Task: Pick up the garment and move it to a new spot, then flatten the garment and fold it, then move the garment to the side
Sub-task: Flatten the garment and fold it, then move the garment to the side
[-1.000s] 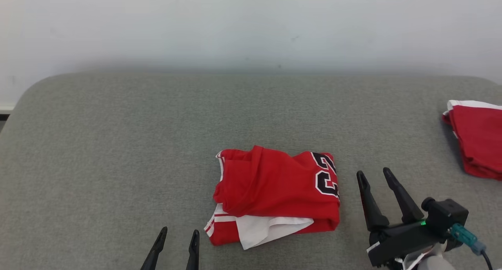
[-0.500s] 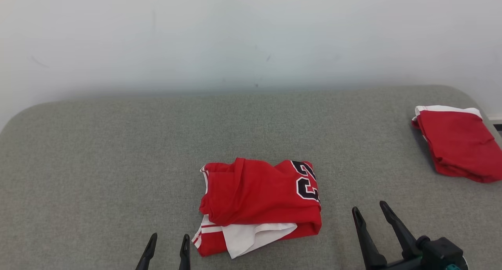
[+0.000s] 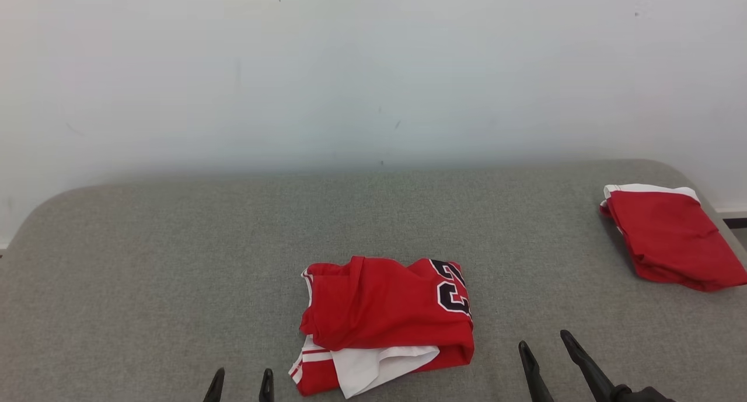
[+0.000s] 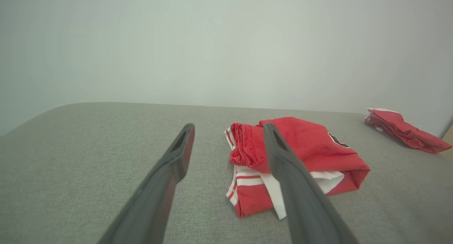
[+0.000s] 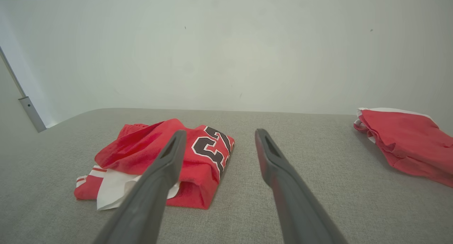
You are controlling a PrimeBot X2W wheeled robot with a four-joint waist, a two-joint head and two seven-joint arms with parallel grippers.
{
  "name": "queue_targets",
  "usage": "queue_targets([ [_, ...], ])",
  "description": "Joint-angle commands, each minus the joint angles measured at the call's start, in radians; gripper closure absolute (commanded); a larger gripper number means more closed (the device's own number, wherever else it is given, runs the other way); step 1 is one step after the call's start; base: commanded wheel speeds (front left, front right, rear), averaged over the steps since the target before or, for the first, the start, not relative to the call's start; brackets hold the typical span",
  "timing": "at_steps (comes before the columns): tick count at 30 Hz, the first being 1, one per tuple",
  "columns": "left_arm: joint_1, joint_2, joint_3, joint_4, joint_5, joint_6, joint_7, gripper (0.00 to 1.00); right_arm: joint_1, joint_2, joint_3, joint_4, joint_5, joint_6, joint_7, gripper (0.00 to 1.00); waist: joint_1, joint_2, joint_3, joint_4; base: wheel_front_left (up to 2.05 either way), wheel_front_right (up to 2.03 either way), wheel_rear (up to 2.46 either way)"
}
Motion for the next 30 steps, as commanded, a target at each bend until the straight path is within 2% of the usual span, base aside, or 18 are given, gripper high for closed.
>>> queue_targets([
  [1, 0.019, -0.002, 0.005, -0.004, -0.003, 0.001, -0.002, 0.00, 0.020, 0.007, -0.002, -0.002, -0.006, -0.003, 0.000, 0.00, 0.0001, 0.0000, -0.011, 0.002, 0.00, 0.00, 0.00],
  [17, 0.031, -0.002, 0.009, 0.002, 0.017, -0.003, -0.002, 0.00, 0.032, 0.020, -0.005, -0.002, 0.005, -0.003, 0.000, 0.00, 0.0001, 0.0000, -0.007, 0.000, 0.00, 0.00, 0.00],
  [30, 0.014, -0.002, -0.002, 0.006, 0.025, -0.004, -0.002, 0.00, -0.005, 0.028, -0.026, 0.046, 0.024, -0.003, 0.000, 0.00, 0.0001, 0.0000, 0.001, 0.037, 0.00, 0.00, 0.00],
])
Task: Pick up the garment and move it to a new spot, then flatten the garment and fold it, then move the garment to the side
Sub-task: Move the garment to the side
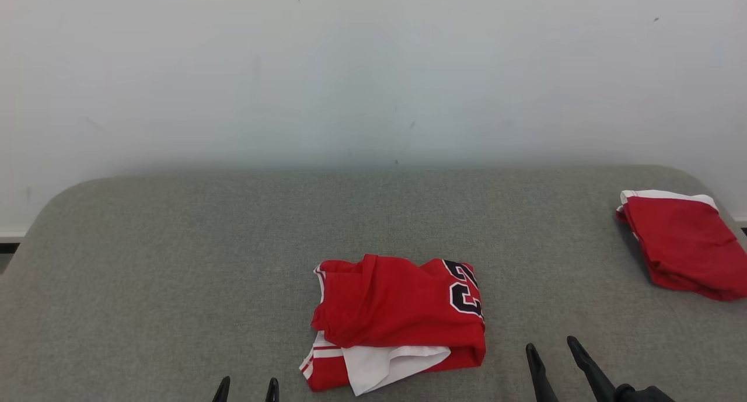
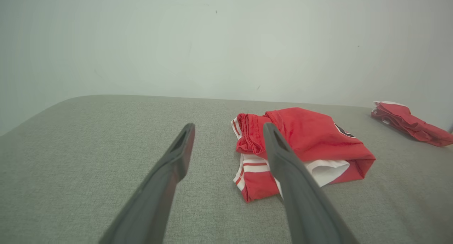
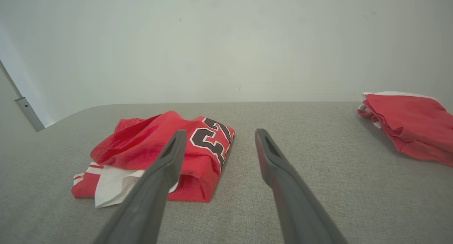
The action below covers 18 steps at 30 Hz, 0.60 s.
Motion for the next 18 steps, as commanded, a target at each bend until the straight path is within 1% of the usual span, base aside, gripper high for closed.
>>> queue_targets([
  [1, -0.011, -0.001, -0.002, 0.001, 0.009, 0.000, -0.002, 0.00, -0.018, 0.010, -0.006, 0.017, 0.015, -0.003, 0.000, 0.00, 0.0000, 0.0000, 0.003, 0.011, 0.00, 0.00, 0.00],
  [4, -0.015, -0.001, -0.009, 0.003, 0.014, -0.003, -0.002, 0.00, -0.054, 0.025, -0.008, 0.089, 0.057, -0.003, 0.000, 0.00, 0.0000, 0.0000, 0.005, 0.029, 0.00, 0.00, 0.00],
  [6, -0.017, -0.001, -0.009, 0.006, 0.015, -0.004, -0.002, 0.00, -0.090, 0.036, 0.015, 0.142, 0.129, -0.003, 0.000, 0.00, 0.0000, 0.0000, 0.006, 0.043, 0.00, 0.00, 0.00],
  [11, -0.026, -0.001, -0.015, 0.014, 0.024, -0.010, -0.002, 0.00, -0.176, 0.031, 0.020, 0.275, 0.328, -0.003, 0.000, 0.00, 0.0000, 0.0000, 0.012, 0.089, 0.00, 0.00, 0.00],
  [18, -0.037, -0.001, -0.029, 0.019, 0.034, -0.021, -0.002, 0.00, -0.318, -0.032, 0.118, 0.487, 0.542, -0.003, 0.000, 0.00, 0.0000, 0.0000, 0.041, 0.157, 0.00, 0.00, 0.00],
])
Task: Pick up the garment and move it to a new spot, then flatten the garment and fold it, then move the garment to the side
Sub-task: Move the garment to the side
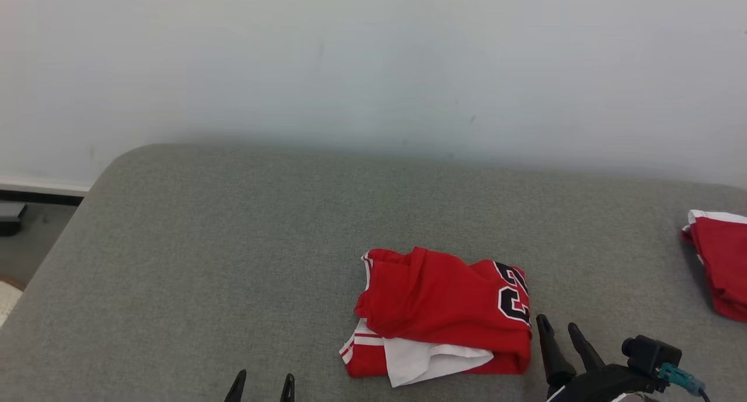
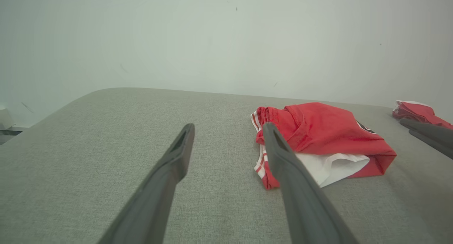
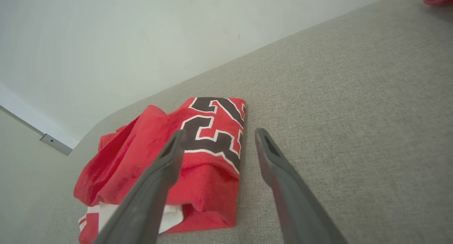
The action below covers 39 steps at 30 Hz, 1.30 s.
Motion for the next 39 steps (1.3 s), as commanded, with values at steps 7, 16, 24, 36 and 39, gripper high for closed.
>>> queue_targets([
  [7, -0.032, -0.002, -0.020, 0.002, -0.050, -0.008, -0.002, 0.00, -0.111, -0.054, 0.071, 0.128, 0.218, -0.003, 0.032, 0.00, 0.0000, 0.0000, 0.060, 0.095, 0.00, 0.00, 0.00],
  [16, -0.077, -0.002, -0.056, 0.000, -0.074, -0.011, -0.002, 0.00, -0.209, -0.113, 0.125, 0.193, 0.385, -0.003, 0.080, 0.00, 0.0000, 0.0000, 0.141, 0.147, 0.00, 0.00, 0.00],
  [24, -0.103, -0.001, -0.070, 0.004, -0.085, 0.006, -0.002, 0.00, -0.240, -0.138, 0.218, 0.222, 0.440, -0.003, 0.160, 1.00, 0.0000, 0.0000, 0.175, 0.153, 0.00, 0.00, 0.00],
  [36, -0.100, -0.001, -0.072, -0.004, -0.097, 0.017, -0.002, 0.00, -0.274, -0.276, 0.348, 0.104, 0.387, -0.003, 0.056, 1.00, 0.0000, 0.0000, 0.159, 0.048, 0.00, 0.00, 0.00],
  [39, -0.111, -0.001, -0.070, -0.010, -0.095, 0.015, -0.002, 0.00, -0.311, -0.344, 0.392, 0.062, 0.327, -0.003, 0.030, 1.00, 0.0000, 0.0000, 0.175, -0.001, 0.00, 0.00, 0.00],
])
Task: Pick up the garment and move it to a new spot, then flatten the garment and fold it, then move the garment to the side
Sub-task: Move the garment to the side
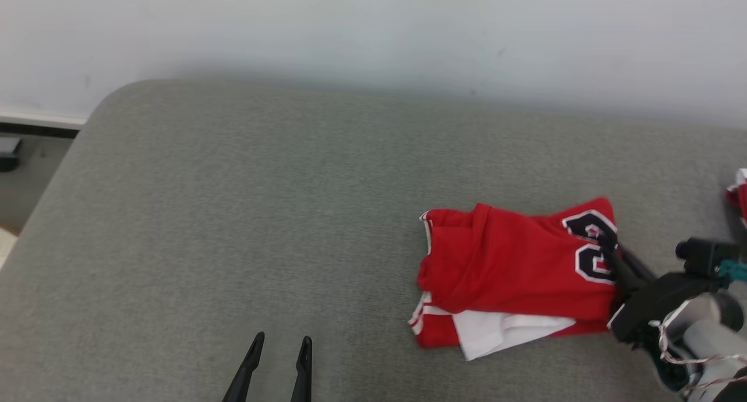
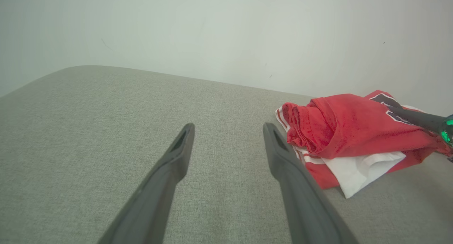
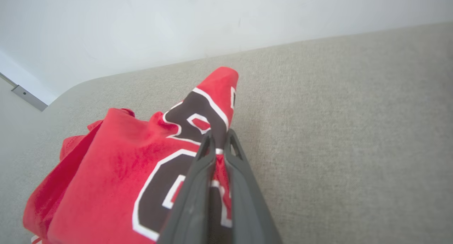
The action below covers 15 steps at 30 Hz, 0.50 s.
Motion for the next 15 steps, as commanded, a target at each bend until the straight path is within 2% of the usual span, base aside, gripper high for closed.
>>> queue_targets([
  [1, -0.019, -0.001, 0.001, -0.004, 0.001, -0.005, -0.002, 0.00, -0.020, -0.023, 0.008, -0.010, -0.019, -0.003, -0.010, 1.00, -0.0001, -0.0001, 0.019, -0.062, 0.00, 0.00, 0.00],
  [8, -0.074, -0.001, 0.015, -0.016, 0.015, -0.011, -0.002, 0.00, -0.171, -0.206, 0.055, -0.077, -0.143, -0.003, -0.024, 1.00, -0.0001, -0.0001, 0.103, -0.178, 0.00, 0.00, 0.00],
  [15, -0.141, -0.001, 0.021, -0.024, 0.033, -0.027, -0.002, 0.00, -0.287, -0.322, 0.045, -0.083, -0.178, -0.003, -0.011, 1.00, -0.0001, -0.0001, 0.200, -0.218, 0.00, 0.00, 0.00],
])
